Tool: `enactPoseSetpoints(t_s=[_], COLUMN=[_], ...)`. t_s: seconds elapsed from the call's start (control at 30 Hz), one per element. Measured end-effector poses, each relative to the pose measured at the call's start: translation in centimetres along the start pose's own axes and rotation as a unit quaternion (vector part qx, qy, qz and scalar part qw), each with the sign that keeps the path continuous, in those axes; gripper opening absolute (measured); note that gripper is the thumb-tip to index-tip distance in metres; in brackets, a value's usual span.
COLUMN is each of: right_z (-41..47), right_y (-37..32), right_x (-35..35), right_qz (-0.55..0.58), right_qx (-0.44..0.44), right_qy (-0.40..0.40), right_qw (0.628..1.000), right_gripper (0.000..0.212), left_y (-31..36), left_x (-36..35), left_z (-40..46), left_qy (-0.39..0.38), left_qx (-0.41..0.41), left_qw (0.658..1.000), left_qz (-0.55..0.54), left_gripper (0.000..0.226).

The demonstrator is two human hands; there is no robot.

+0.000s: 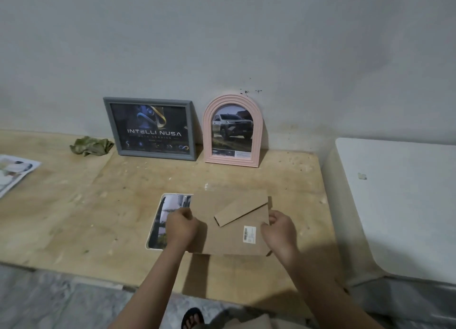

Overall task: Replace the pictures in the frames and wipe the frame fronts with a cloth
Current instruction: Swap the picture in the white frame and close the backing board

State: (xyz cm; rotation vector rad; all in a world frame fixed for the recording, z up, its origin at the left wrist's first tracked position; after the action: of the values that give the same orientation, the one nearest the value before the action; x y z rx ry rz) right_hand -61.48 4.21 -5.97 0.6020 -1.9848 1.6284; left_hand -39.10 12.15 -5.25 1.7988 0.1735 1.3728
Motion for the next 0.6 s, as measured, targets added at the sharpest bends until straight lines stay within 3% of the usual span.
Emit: enactPoseSetpoints(t_s=[0.23, 0.4, 0.47, 0.6], right_z=[-2.3, -2.7, -3.9, -4.9], right_y=[-3.3, -3.0, -4.2, -5.0], right_x=[-7.2, -12.2, -12.6, -12.9], right_qz=[-0.01, -0.003, -0.008, -0.033], right_qx=[0.012, -0.025, -0.023, -0.02], right_qy=[-0.014, 0.018, 0.026, 0.045], right_qw=[1.0, 1.0, 0.999, 0.998], right_gripper=[0.031, 0.053, 0.049, 0.046], left_y=[-5.2, -8.5, -9.2, -9.6], left_x=[4.3, 4.4, 4.7, 4.9], left_z=[5.2, 8.2, 8.7, 9.1], left_qy=[0.004, -0.041, -0.071, -0.089], left_qx=[-0.044, -0.066, -0.054, -0.078], left_qw=[0.999, 0.996, 0.994, 0.991], left_qz=[0.022, 0.035, 0.058, 0.07], left_gripper=[0.012, 0.018, 0.004, 0.027])
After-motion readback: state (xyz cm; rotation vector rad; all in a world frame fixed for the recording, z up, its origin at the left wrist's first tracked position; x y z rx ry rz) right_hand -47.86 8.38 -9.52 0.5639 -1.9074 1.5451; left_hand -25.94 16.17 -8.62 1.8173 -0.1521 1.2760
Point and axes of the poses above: each hand's wrist, its own z-axis towards the middle knuckle, its own x-axis out of the back of the hand, y = z × x, the point moved 1 cm from there along z, towards the middle knuckle, and after that the axes turned 14 degrees about y, right-handed, at the moved point
